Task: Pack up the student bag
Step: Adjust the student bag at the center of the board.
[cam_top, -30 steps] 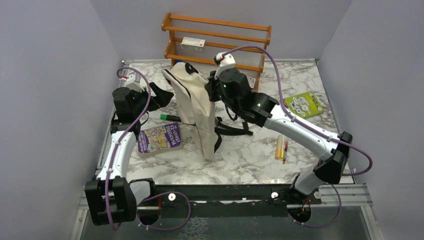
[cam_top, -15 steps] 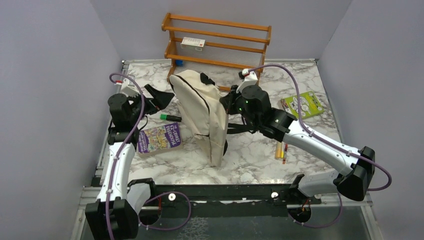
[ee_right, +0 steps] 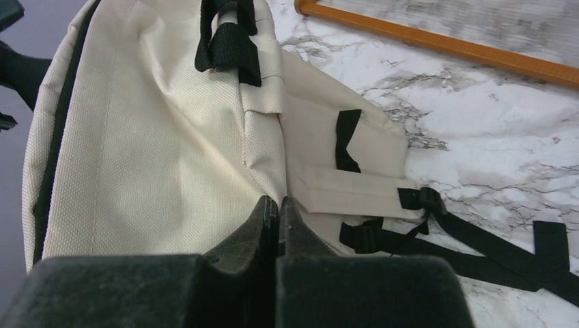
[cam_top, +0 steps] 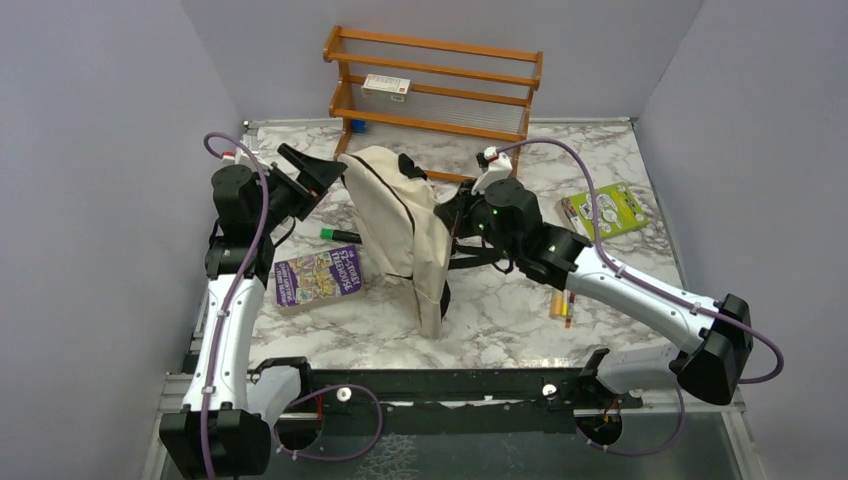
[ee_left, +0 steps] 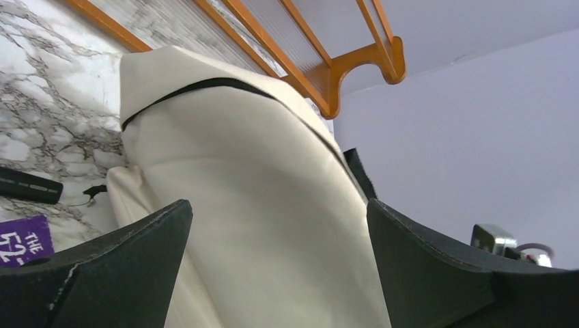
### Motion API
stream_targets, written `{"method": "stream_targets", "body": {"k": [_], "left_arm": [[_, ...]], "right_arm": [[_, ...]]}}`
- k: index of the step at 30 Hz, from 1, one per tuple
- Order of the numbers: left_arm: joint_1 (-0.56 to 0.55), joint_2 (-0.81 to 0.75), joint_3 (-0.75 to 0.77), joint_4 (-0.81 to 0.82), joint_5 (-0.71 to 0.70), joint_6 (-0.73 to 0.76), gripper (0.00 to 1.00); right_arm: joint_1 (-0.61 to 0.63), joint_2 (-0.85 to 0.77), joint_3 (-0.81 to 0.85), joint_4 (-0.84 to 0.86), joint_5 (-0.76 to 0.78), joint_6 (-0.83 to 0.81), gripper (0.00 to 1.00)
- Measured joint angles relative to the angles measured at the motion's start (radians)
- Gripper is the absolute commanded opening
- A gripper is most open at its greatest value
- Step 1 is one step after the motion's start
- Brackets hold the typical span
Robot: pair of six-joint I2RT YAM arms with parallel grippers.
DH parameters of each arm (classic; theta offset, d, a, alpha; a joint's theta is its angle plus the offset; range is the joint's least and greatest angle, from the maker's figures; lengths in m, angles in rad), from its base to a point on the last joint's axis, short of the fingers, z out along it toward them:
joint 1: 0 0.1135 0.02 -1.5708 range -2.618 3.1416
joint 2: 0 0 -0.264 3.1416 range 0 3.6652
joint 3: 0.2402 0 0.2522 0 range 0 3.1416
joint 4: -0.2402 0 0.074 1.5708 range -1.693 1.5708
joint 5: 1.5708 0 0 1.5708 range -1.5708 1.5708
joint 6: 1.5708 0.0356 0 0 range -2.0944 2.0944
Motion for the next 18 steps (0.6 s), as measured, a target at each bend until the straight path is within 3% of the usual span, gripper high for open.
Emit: {"method": "stream_targets", "body": {"k": [6,13,18], "left_arm": [[-0.085,0.047,0.114,-0.111,-0.095,-0.037,0.99],[-0.268,0.127,0.283,-0.280,-0.274,-0.048,0.99],[-0.304,0.158,0.283,-0.348,-0.332,-0.048,0.83]], "right_arm": [[0.000,0.000,-0.013,0.028,-0.046,0.008,0.01],[0.000,0.000,-0.015,0.051,-0.080,0.008,0.01],[0.000,0.000,-0.023,0.058,-0.091,0.008,0.01]]}}
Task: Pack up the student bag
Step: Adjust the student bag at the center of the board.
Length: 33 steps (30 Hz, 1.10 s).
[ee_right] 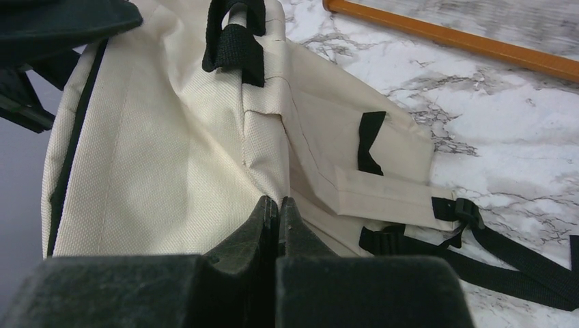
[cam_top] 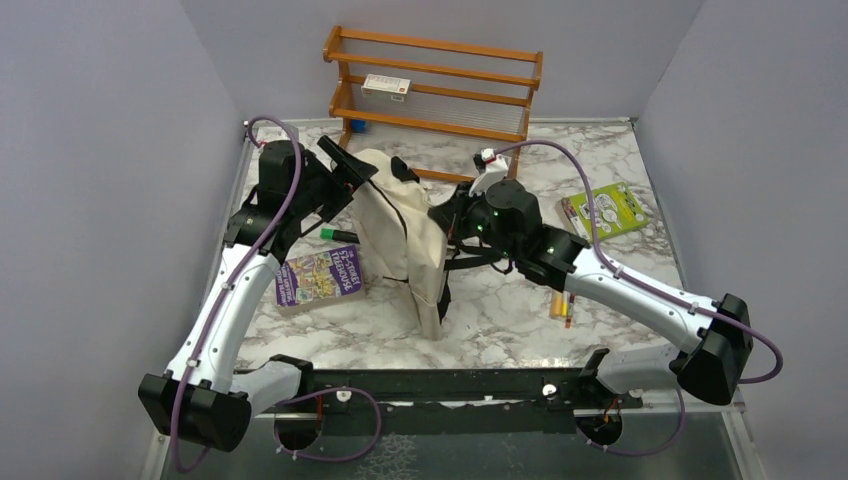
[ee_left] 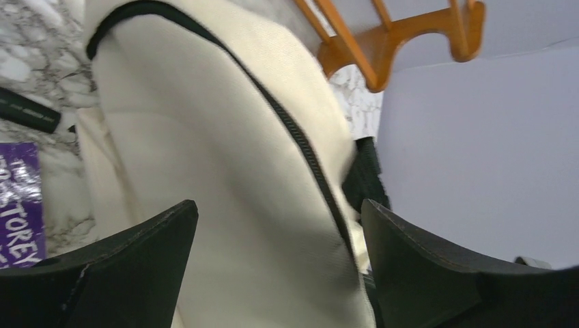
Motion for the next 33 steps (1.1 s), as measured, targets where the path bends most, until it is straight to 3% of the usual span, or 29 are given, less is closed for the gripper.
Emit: {"method": "stream_targets", "body": {"k": [6,7,10,13,22,25,33], "left_arm": [[-0.005,0.002,-0.023,-0.040,-0.037,0.005,0.57],[-0.005,-0.009,-0.027,-0.049,-0.051,0.015,0.42],[-0.005,-0.012,-0.027,-0.049,-0.055,0.023,0.20],[-0.008,-0.005,-0.016,-0.051,-0.051,0.045,0.08],[-0.018,0.107,0.140,-0.002,0.106,0.206,0.05],[-0.024,0.165,0.222,0.024,0.180,0.280,0.00],[-0.031,0.342,0.468,0.066,0.268,0.471,0.00]], "right_arm": [[0.000,0.000,-0.011,0.014,-0.008,-0.002,0.01],[0.000,0.000,-0.011,0.018,-0.014,-0.004,0.01],[0.000,-0.005,-0.013,0.019,-0.015,-0.008,0.01],[0.000,-0.023,-0.017,0.018,-0.015,-0.012,0.02],[0.000,-0.125,-0.018,-0.002,0.001,-0.031,0.14],[0.000,-0.173,-0.018,-0.032,0.027,-0.034,0.22],[0.001,-0.305,-0.038,-0.166,0.129,-0.017,0.42]]}}
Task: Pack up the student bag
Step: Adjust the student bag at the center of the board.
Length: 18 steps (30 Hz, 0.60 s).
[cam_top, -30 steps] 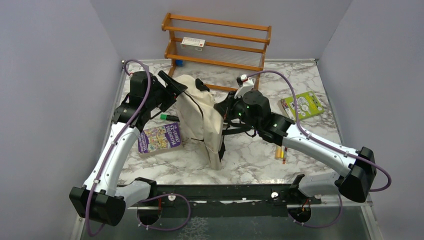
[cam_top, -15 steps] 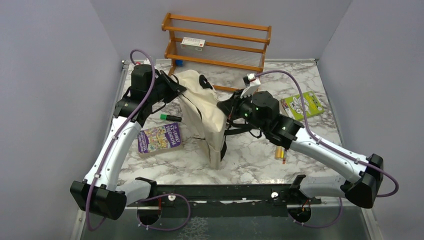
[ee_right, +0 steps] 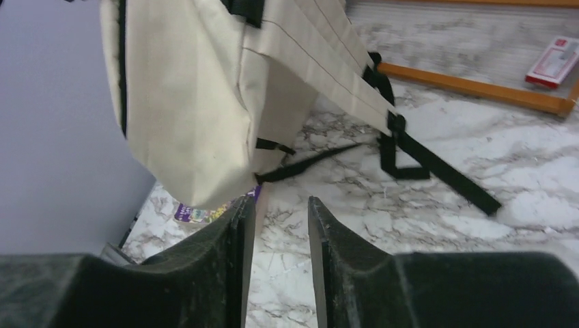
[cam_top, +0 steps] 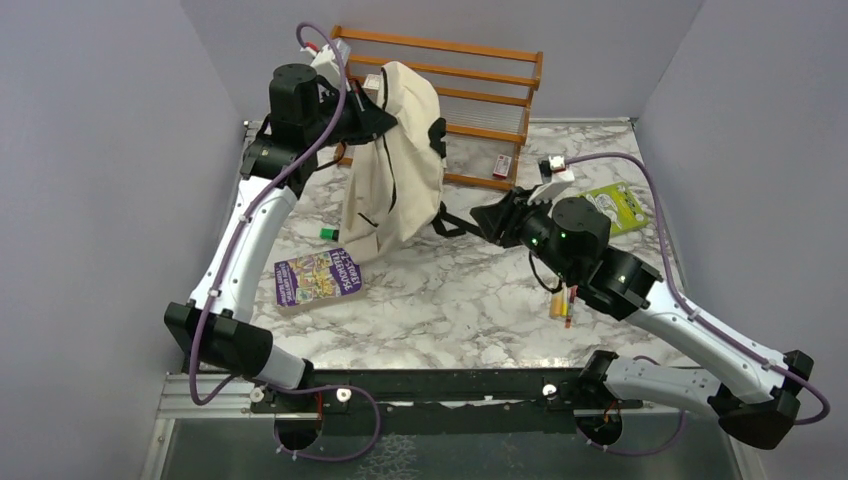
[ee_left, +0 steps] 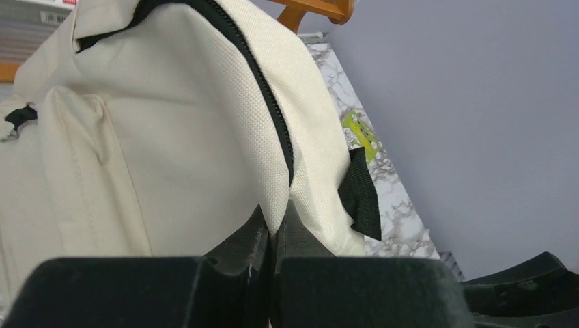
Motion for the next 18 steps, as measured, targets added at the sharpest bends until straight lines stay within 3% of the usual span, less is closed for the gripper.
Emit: {"method": "stream_targets", "body": {"k": [8,18], "left_arm": [[-0.107,0.070,0.056,-0.016,-0.007,0.118,0.00],[-0.329,0.103,-0.094,-0.003,-0.073,0.165,0.00]], "right_arm": [[0.000,-0.081,-0.034,-0.114,0.082,0.033,0.52],[0.000,-0.174,-0.042,-0.249,0.173,0.073,0.55]]}}
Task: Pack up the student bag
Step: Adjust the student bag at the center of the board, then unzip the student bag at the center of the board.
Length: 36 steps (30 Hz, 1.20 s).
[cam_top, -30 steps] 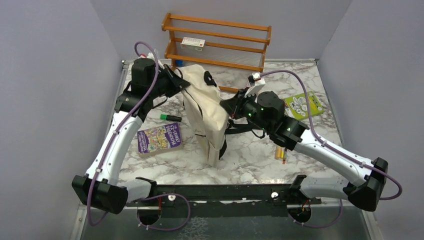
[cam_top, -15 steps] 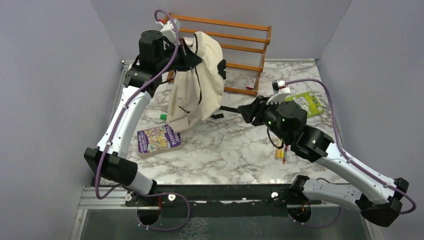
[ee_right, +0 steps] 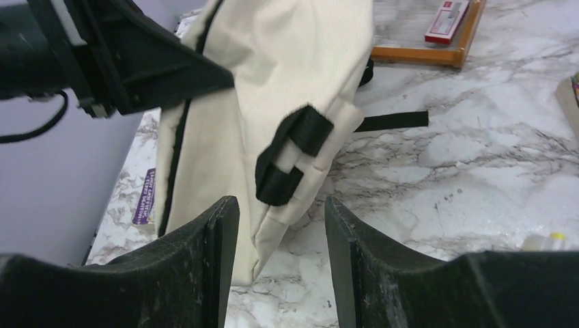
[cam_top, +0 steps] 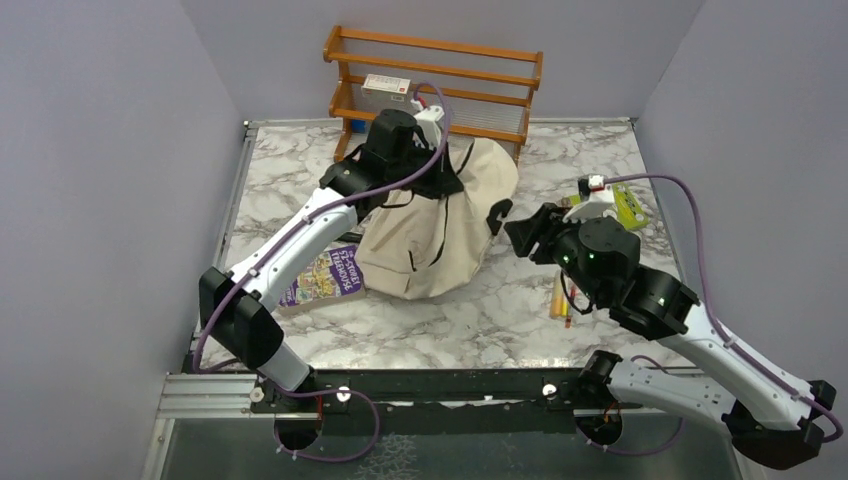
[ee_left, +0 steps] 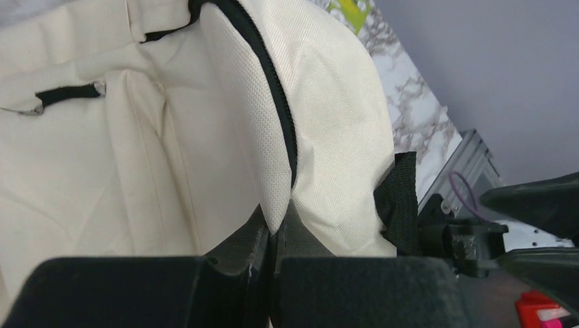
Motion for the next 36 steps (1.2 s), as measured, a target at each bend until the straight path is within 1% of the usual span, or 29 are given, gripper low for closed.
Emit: {"method": "stream_targets", "body": {"k": [4,9,14,16,18,22,24,26,30,32,36], "left_arm": [[-0.050,0.016,-0.072,0.017,-0.024,-0.003,0.01],[-0.122,0.043,-0.183,0.096,-0.047,-0.028,0.15],[-0.203,0.084,-0.293,0.197,-0.052,-0.070,0.38],[-0.228,0.095,-0.325,0.230,-0.052,-0.084,0.45],[-0.239,0.099,-0.352,0.254,-0.052,-0.093,0.51],[-0.238,0.096,-0.368,0.283,-0.073,-0.098,0.55],[-0.233,0.082,-0.375,0.283,-0.102,-0.096,0.56],[-0.220,0.038,-0.399,0.281,-0.142,-0.093,0.57],[-0.160,-0.099,-0.472,0.277,-0.207,-0.096,0.59],[-0.085,-0.201,-0.530,0.271,-0.253,-0.103,0.60],[0.055,-0.349,-0.622,0.237,-0.346,-0.114,0.61]], "right_arm": [[0.000,-0.052,0.000,-0.069,0.030,0.035,0.55],[0.000,-0.128,0.000,-0.150,0.060,0.077,0.55],[0.000,-0.189,0.000,-0.212,0.086,0.111,0.56],[0.000,-0.192,0.000,-0.228,0.089,0.119,0.56],[0.000,-0.190,-0.002,-0.238,0.089,0.124,0.57],[0.000,-0.189,-0.006,-0.251,0.087,0.120,0.60],[0.000,-0.189,-0.008,-0.249,0.079,0.109,0.61],[0.000,-0.187,-0.013,-0.244,0.062,0.093,0.60],[0.000,-0.150,-0.023,-0.219,0.010,0.069,0.60],[0.000,-0.106,-0.024,-0.202,-0.024,0.059,0.59],[0.000,0.035,-0.037,-0.124,-0.111,0.045,0.58]]}}
